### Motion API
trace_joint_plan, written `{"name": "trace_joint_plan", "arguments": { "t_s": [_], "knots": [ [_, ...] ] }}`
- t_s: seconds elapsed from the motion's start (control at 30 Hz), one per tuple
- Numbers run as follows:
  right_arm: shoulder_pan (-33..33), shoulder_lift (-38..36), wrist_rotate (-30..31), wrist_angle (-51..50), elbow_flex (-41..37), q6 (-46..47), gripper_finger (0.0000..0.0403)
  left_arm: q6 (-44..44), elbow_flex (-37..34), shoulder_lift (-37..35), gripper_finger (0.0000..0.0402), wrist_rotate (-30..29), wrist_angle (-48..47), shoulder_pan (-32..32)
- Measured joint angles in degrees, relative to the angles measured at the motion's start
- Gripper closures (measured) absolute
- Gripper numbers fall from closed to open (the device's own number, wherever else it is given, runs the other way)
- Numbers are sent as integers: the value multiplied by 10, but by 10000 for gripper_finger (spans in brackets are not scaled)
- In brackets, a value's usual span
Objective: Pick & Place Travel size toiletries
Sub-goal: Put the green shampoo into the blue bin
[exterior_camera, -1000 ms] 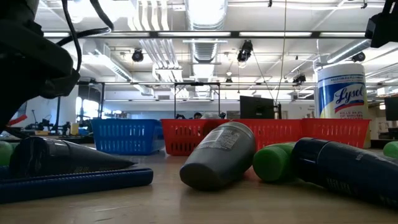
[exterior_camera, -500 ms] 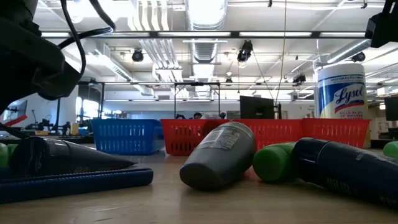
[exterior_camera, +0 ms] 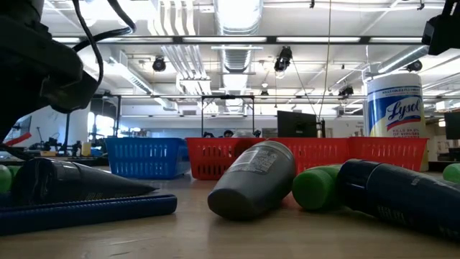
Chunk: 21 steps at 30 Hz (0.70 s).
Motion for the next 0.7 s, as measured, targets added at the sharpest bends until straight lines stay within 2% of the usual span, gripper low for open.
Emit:
{"name": "trace_joint_plan", "arguments": {
  "t_s": [0.23,0.43,0.57,0.7],
  "knots": [
    [0,0,0,0,0,0,35,-8,23,-12,228,-49,3,6],
    [0,0,0,0,0,0,35,-44,27,-74,229,-146,-8,27],
    [0,0,0,0,0,-2,35,-47,27,-124,230,-215,-32,65],
    [0,0,0,0,0,-2,35,14,27,-166,236,-228,-72,132]
  ]
}}
